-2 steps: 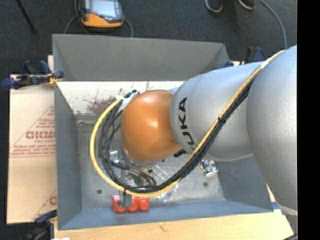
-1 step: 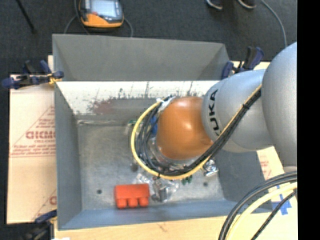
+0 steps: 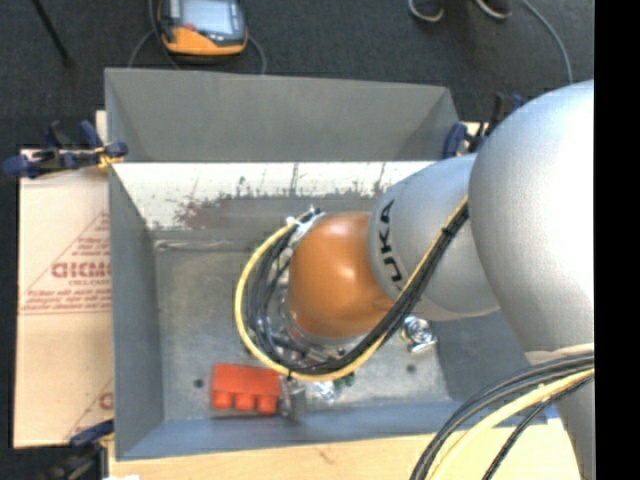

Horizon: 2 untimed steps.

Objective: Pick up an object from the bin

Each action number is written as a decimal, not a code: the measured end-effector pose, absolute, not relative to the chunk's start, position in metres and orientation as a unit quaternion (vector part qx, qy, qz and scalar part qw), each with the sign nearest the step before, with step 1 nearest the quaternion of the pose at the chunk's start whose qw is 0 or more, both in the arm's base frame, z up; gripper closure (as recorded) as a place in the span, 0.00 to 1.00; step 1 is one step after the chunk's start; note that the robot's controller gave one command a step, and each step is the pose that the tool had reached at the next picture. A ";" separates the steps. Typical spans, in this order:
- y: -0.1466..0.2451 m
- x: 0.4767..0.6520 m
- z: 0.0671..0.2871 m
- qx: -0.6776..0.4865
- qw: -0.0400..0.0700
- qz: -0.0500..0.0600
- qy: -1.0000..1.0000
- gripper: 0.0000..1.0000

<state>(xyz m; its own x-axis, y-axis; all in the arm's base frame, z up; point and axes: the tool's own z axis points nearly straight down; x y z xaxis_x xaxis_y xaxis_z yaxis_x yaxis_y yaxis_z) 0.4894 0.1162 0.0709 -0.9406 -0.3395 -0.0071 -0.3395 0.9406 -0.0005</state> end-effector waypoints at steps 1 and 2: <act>0.116 0.488 0.070 -0.170 0.002 0.001 0.985 1.00; 0.116 0.490 0.071 -0.169 0.003 0.001 0.986 0.00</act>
Offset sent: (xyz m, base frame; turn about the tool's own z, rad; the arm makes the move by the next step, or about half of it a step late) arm 0.0000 0.0000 0.0000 0.0000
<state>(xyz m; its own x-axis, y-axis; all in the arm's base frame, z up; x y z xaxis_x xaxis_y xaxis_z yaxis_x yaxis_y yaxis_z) 0.4895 0.1162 0.0710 -0.9428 -0.3332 -0.0071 -0.3332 0.9428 0.0005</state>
